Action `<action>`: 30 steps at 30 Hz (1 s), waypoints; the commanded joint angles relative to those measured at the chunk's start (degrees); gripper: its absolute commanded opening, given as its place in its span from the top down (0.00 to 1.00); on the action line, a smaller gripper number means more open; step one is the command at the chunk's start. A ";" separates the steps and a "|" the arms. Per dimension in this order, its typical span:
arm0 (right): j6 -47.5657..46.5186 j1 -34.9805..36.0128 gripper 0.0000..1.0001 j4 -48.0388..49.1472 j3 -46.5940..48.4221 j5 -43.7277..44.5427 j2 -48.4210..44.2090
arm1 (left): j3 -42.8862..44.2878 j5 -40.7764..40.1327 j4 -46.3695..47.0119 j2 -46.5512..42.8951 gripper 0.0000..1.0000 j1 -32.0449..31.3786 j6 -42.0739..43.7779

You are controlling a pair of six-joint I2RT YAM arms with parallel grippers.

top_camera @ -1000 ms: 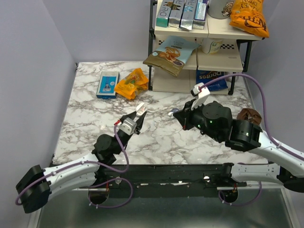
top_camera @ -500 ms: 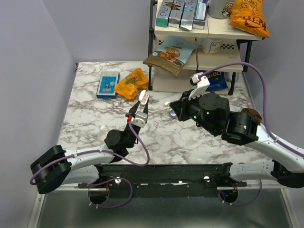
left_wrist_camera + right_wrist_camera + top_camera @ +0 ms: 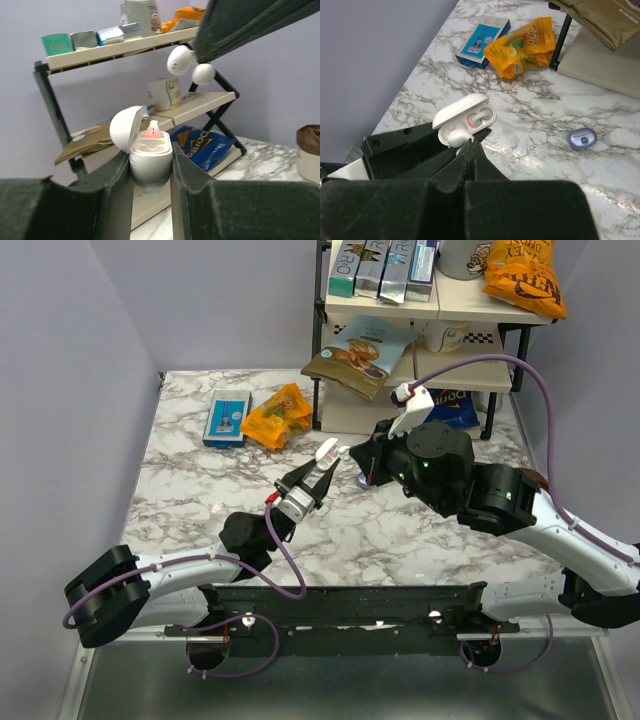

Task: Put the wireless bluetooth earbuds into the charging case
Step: Place the earbud at the center of the board.

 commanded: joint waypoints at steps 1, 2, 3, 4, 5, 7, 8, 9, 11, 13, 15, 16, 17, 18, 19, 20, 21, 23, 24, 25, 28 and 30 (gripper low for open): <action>0.83 0.08 1.00 -3.75 1.78 -0.55 0.82 | -0.76 7.51 4.33 0.40 1.00 0.04 -2.26; 1.79 0.08 0.99 -4.45 1.87 -0.99 1.25 | -0.94 7.68 4.69 0.84 1.00 0.04 -1.91; 1.89 -0.01 0.99 -4.63 2.05 -2.12 1.61 | -0.76 7.77 4.69 1.02 1.00 0.04 -1.47; 2.06 -0.01 0.99 -4.89 2.14 -2.48 1.87 | -0.76 7.69 4.69 1.28 1.00 0.04 -1.20; 2.41 -0.01 0.99 -5.85 2.31 -2.75 2.57 | -0.85 7.42 5.13 1.54 1.00 0.04 -1.03; 2.59 -0.01 0.99 -6.73 2.75 -2.40 3.28 | -0.76 7.25 5.39 1.63 1.00 0.04 -0.94; 2.68 0.08 0.99 -7.17 2.75 -2.40 3.45 | -0.67 7.16 5.31 1.63 1.00 0.04 -0.68; 2.77 -0.01 1.00 -7.35 2.84 -2.75 3.89 | -0.67 7.07 5.31 1.63 1.00 0.04 -0.33; 3.29 0.08 0.99 -7.79 3.19 -3.01 4.07 | -0.85 5.68 5.65 1.72 1.00 0.04 -0.06; 4.35 0.08 0.99 -8.67 3.89 -2.14 4.51 | -0.94 4.79 5.92 1.81 1.00 0.04 0.64; 6.54 -0.01 0.99 -9.72 3.90 -0.74 4.60 | -0.85 3.82 6.18 2.07 1.00 0.04 1.61; 7.16 0.08 0.99 -9.73 3.63 -0.47 4.34 | -0.85 3.73 6.27 2.16 1.00 0.04 1.87; 8.21 0.08 0.99 -9.73 3.54 -0.12 4.25 | -0.94 3.73 6.36 2.25 1.00 0.04 2.05; 8.65 -0.01 0.99 -9.81 3.54 0.32 4.16 | -0.85 3.82 6.45 2.25 1.00 0.04 2.22; 9.18 -0.01 1.00 -9.90 3.54 1.02 4.07 | -0.85 3.82 6.45 2.25 1.00 0.04 2.31; 9.53 -0.01 0.99 -9.99 3.63 1.38 4.07 | -0.94 3.73 6.80 2.33 1.00 0.04 2.31; 9.71 -0.01 0.99 -10.16 3.89 1.55 4.16 | -0.94 3.64 7.06 2.42 1.00 0.04 2.40; 10.50 -0.10 0.99 -10.86 4.42 2.61 4.77 | -1.02 3.29 7.67 2.69 1.00 0.04 2.31; 10.85 -0.19 0.99 -11.30 4.94 2.87 4.95 | -1.02 3.29 7.94 2.86 1.00 0.04 2.23; 11.12 -0.36 0.99 -11.57 5.21 2.79 5.21 | -1.02 3.20 8.20 2.95 1.00 0.04 2.14; 12.35 -0.89 0.99 -12.36 5.83 2.53 6.00 | -1.02 3.38 9.34 3.48 1.00 0.04 1.52; 12.00 -0.98 0.99 -12.45 6.09 1.73 6.53 | -1.02 3.90 10.14 3.83 1.00 0.04 0.56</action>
